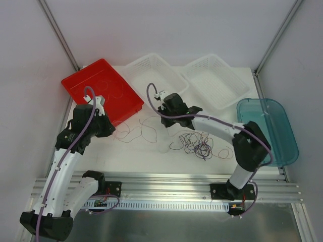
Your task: Untangle the cables
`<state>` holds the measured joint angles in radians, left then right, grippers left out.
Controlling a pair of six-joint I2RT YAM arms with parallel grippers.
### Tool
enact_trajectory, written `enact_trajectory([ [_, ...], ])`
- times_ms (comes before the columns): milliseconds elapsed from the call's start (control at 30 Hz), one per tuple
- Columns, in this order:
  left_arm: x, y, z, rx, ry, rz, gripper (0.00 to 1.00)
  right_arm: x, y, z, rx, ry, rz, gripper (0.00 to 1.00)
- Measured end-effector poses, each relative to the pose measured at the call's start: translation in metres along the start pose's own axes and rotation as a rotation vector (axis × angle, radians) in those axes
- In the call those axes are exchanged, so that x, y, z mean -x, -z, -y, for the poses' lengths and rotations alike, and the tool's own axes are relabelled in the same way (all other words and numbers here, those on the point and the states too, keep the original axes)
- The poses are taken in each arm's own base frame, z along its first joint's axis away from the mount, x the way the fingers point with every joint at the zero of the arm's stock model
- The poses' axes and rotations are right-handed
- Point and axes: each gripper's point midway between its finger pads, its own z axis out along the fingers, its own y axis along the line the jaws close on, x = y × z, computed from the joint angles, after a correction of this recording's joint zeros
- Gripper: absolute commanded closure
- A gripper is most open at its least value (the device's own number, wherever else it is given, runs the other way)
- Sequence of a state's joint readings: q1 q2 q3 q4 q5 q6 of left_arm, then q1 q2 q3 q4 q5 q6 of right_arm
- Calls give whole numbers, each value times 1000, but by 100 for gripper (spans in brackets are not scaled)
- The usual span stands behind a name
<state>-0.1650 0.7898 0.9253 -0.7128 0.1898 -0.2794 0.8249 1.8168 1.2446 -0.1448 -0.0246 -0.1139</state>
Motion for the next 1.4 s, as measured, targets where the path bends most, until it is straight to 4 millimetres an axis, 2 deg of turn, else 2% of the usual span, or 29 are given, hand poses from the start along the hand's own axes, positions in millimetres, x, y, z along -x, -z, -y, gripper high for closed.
enact_trajectory([
  [100, -9, -6, -16, 77, 8, -27, 100, 37, 63, 16, -36, -23, 126, 99],
  [167, -15, -12, -26, 123, 14, -55, 100, 65, 115, 33, -65, -53, 244, 99],
  [267, -22, -20, -37, 178, 23, -99, 100, 92, 193, 62, -123, -102, 414, 99],
  [333, -24, -24, -42, 210, 28, -116, 100, 98, 242, 79, -167, -133, 513, 99],
  [400, -24, -25, -48, 240, 30, -120, 100, 97, 284, 91, -198, -156, 592, 99],
  [467, -24, -27, -52, 264, 31, -121, 100, 92, 310, 98, -216, -174, 636, 99],
  [567, -25, -29, -59, 303, 32, -133, 100, 84, 337, 107, -233, -209, 680, 99],
  [767, -28, -35, -68, 353, 33, -161, 100, 73, 360, 111, -217, -266, 701, 99],
  [900, -29, -37, -71, 369, 36, -172, 100, 85, 383, 102, -190, -247, 748, 99],
  [1033, -18, -34, -64, 349, 40, -160, 100, 86, 387, 96, -171, -238, 752, 99],
  [1100, 1, -29, -54, 319, 40, -116, 100, 81, 379, 96, -158, -245, 729, 99],
  [1167, 29, -20, -40, 282, 37, -52, 100, 68, 360, 99, -147, -265, 676, 99],
  [1300, 97, 6, -11, 215, 25, 113, 100, 23, 307, 108, -139, -340, 510, 99],
  [1400, 134, 18, 1, 200, 15, 193, 100, -11, 281, 110, -135, -387, 401, 99],
])
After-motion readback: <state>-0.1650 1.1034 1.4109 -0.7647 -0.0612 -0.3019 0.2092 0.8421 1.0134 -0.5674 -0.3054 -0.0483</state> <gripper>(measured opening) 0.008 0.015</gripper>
